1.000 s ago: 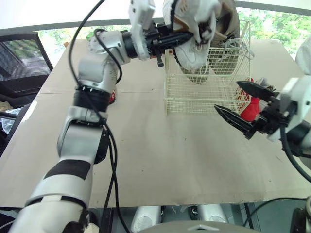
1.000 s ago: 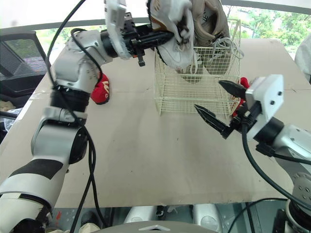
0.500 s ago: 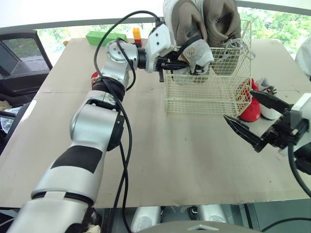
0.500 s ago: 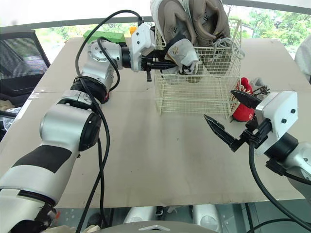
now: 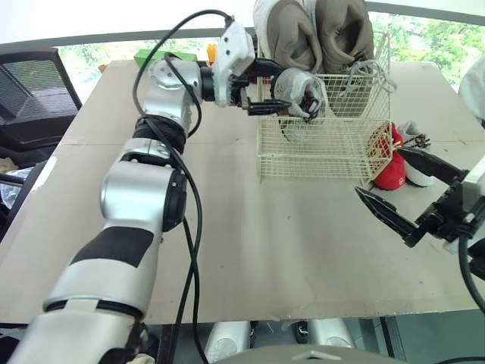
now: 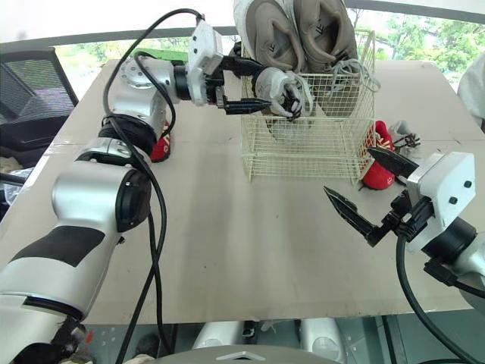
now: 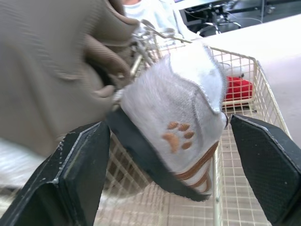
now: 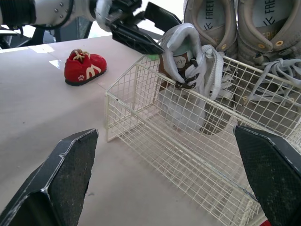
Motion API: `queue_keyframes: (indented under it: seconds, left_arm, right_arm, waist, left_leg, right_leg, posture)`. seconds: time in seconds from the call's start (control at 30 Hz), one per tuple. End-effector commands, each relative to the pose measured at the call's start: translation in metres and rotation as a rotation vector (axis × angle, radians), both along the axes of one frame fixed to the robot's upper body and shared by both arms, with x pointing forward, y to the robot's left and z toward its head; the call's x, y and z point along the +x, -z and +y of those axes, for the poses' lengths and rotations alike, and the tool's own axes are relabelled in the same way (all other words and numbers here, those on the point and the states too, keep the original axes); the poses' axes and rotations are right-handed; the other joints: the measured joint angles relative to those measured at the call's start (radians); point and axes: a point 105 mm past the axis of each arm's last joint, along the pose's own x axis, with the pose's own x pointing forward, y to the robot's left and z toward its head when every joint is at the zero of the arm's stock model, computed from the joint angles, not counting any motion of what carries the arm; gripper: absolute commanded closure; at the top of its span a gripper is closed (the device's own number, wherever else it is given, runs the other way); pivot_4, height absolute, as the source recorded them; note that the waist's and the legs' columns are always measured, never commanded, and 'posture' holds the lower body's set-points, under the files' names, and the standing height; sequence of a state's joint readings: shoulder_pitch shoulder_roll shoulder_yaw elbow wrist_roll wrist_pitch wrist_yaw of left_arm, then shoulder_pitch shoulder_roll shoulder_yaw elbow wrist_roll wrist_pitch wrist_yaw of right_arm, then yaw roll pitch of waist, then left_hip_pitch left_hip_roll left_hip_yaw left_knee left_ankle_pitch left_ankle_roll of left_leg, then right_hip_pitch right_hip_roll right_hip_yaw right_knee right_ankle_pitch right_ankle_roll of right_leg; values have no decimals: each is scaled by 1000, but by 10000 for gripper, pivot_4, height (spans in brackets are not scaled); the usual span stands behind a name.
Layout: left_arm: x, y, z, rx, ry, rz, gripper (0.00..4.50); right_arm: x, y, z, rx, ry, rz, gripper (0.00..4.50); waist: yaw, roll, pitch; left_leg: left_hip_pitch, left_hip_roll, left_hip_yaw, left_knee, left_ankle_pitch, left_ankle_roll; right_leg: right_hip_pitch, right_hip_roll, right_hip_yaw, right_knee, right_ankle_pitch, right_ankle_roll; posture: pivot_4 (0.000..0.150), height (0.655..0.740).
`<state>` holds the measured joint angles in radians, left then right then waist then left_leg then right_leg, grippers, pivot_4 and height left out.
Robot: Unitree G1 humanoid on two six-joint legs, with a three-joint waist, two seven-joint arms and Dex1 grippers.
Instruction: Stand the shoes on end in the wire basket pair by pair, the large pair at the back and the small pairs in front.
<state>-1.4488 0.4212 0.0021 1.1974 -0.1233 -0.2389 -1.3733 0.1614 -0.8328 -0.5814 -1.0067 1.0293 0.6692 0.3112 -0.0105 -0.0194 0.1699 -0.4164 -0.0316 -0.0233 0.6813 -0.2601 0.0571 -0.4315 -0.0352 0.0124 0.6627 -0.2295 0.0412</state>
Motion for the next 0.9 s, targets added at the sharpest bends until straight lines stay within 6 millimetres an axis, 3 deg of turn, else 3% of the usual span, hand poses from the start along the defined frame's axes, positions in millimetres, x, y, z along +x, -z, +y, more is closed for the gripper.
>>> queue_keyframes:
  seconds: [0.03,0.27,0.4,0.5,0.63,0.7,0.83,0.9]
  left_arm:
    - [-10,-25,8,-66,33,-51,565]
    - [-22,-22,20,-190,16,4,565]
    - [-50,-9,10,-260,105,115,565]
    - [-66,11,2,-237,98,166,565]
    - [-63,22,-3,-266,-24,186,565]
    - [-75,23,-12,-267,15,181,565]
    - [-132,37,-30,-233,262,296,565]
    - [-142,47,-32,-175,285,295,565]
  right_arm:
    - [2,-7,-8,-12,38,-39,0]
    - [13,-6,-32,-43,147,-15,0]
    - [26,-2,-56,-59,260,37,0]
    - [33,-1,-60,-104,266,58,0]
    - [42,0,-67,-139,270,94,0]
    - [45,3,-75,-138,292,138,0]
    - [74,18,-122,-151,538,292,0]
    - [87,28,-135,-144,607,372,0]
  waist:
    - [0,0,0]
    - [2,0,0]
    - [1,0,0]
    - [3,1,0]
    - [6,1,-1]
    - [11,1,-1]
    - [12,1,-1]
    - [9,1,-1]
  left_leg:
    - [0,0,0,0,0,0]
    - [1,0,-1,3,0,0]
    - [1,1,-1,3,0,0]
    - [1,1,-1,3,0,0]
    - [2,1,-1,3,0,-1]
    - [2,1,-2,3,0,0]
    - [2,1,1,3,2,-4]
    - [2,0,2,3,2,-4]
  right_leg:
    - [0,0,0,0,0,0]
    - [2,-2,0,1,0,0]
    - [2,-5,1,1,0,0]
    - [2,-6,1,1,0,0]
    - [3,-5,1,2,0,0]
    - [3,-5,1,2,0,0]
    - [3,-6,3,0,0,0]
    - [3,-7,3,0,0,0]
  posture:
    - [1500,7400]
    - [1500,7400]
    - [1500,7400]
    - [1500,7400]
    - [1500,7400]
    - [1500,7400]
    - [1500,7400]
    - [1500,7400]
